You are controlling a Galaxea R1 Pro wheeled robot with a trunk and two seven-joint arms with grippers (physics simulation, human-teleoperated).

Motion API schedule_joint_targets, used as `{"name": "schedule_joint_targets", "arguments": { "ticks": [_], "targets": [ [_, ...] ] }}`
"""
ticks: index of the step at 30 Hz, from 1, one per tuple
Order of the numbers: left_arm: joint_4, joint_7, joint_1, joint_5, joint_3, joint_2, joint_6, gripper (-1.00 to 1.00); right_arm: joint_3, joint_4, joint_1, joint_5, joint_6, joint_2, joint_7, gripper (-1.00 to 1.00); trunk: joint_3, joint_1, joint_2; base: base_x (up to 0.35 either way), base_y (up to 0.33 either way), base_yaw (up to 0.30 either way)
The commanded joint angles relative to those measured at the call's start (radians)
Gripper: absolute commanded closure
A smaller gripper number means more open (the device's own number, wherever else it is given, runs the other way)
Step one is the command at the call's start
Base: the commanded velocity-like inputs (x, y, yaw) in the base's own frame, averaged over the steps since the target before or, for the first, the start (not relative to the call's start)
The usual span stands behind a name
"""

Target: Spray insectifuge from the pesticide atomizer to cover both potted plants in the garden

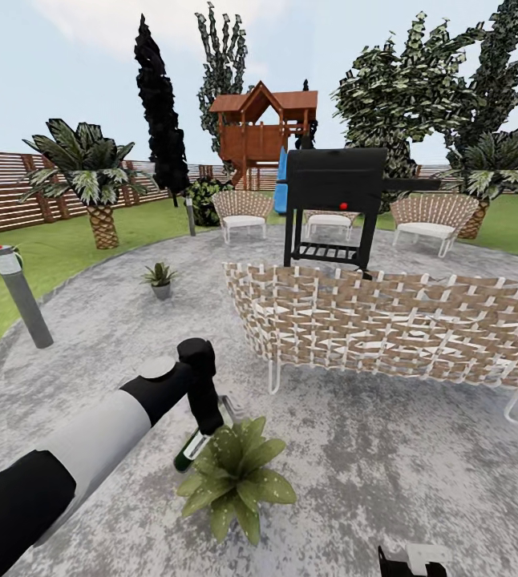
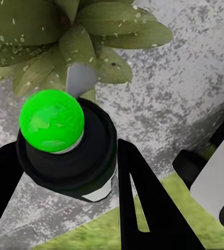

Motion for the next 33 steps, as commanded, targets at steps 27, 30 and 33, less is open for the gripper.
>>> {"name": "schedule_joint_targets", "arguments": {
  "ticks": [27, 30, 33],
  "targets": [
    [-0.008, -0.052, -0.002, -0.019, -0.004, -0.037, 0.005, 1.0, -0.005, 0.0, -0.001, 0.01, -0.003, 0.001, -0.006, -1.0, -0.001, 0.0, 0.0, -0.046, 0.138, -0.128],
    [-0.007, -0.052, -0.002, -0.019, -0.004, -0.038, 0.005, 1.0, -0.005, 0.0, -0.001, 0.01, -0.003, 0.001, -0.006, -1.0, -0.001, 0.0, 0.0, -0.04, 0.296, -0.234],
    [-0.004, -0.052, -0.003, -0.018, -0.004, -0.041, 0.004, 1.0, -0.005, 0.0, -0.001, 0.01, -0.003, 0.001, -0.006, -1.0, -0.001, 0.0, 0.0, 0.037, 0.302, -0.287]
  ]
}}
